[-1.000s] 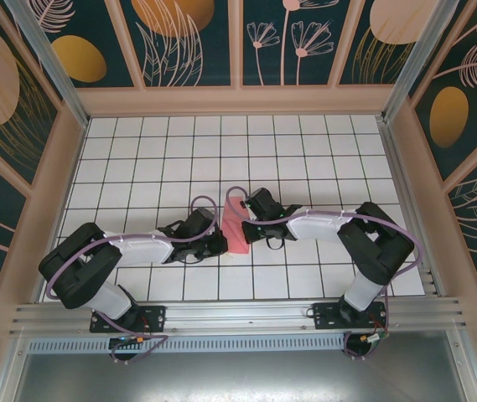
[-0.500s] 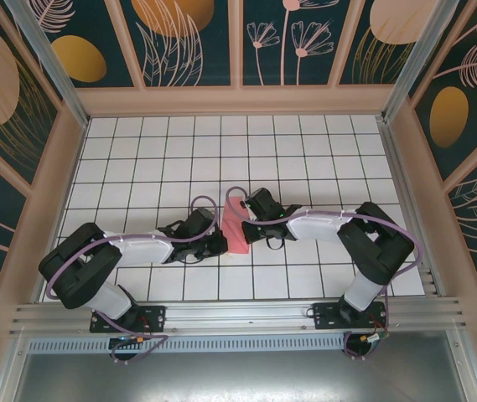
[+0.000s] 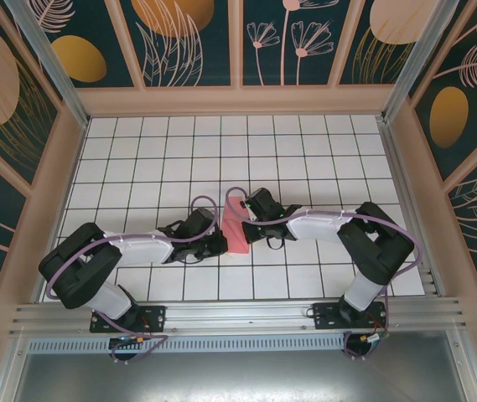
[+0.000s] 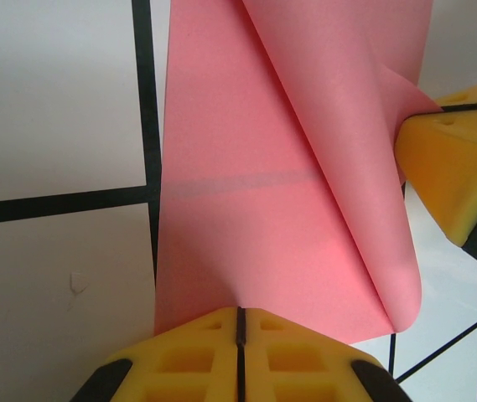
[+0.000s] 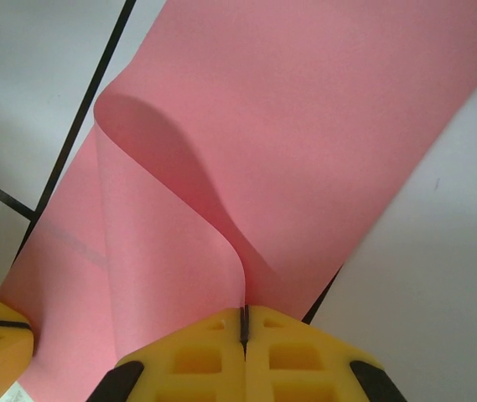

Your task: Fold a paper plane with a square sheet of paper (pick it up from the middle)

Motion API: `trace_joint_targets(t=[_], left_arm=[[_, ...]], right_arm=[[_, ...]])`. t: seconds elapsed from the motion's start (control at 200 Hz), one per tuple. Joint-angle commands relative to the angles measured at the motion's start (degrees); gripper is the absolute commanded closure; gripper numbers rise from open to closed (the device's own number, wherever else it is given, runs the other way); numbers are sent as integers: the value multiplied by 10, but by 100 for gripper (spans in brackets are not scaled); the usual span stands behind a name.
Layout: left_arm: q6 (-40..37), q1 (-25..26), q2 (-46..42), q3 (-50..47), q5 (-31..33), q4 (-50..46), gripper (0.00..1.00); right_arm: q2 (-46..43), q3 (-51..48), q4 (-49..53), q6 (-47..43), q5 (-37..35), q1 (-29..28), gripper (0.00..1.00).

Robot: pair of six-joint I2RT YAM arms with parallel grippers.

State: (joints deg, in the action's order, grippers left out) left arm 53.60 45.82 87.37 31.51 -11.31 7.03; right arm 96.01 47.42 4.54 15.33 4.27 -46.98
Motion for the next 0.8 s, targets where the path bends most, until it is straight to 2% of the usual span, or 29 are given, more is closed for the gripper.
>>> trace_joint_targets(t=[0.0,0.34,0.791], left_arm=[[-14,-1,5,-7,20,-52,91],[-14,-2,9,-5,18,-50,91],[-14,-1,7,-7,18,-49,91]], right_arm=[[-4,9,-4,-7,-13,-3,96],[-5,5,-18,-13,21,-6,96],[22,10,-8,-15,-4,-5,95]])
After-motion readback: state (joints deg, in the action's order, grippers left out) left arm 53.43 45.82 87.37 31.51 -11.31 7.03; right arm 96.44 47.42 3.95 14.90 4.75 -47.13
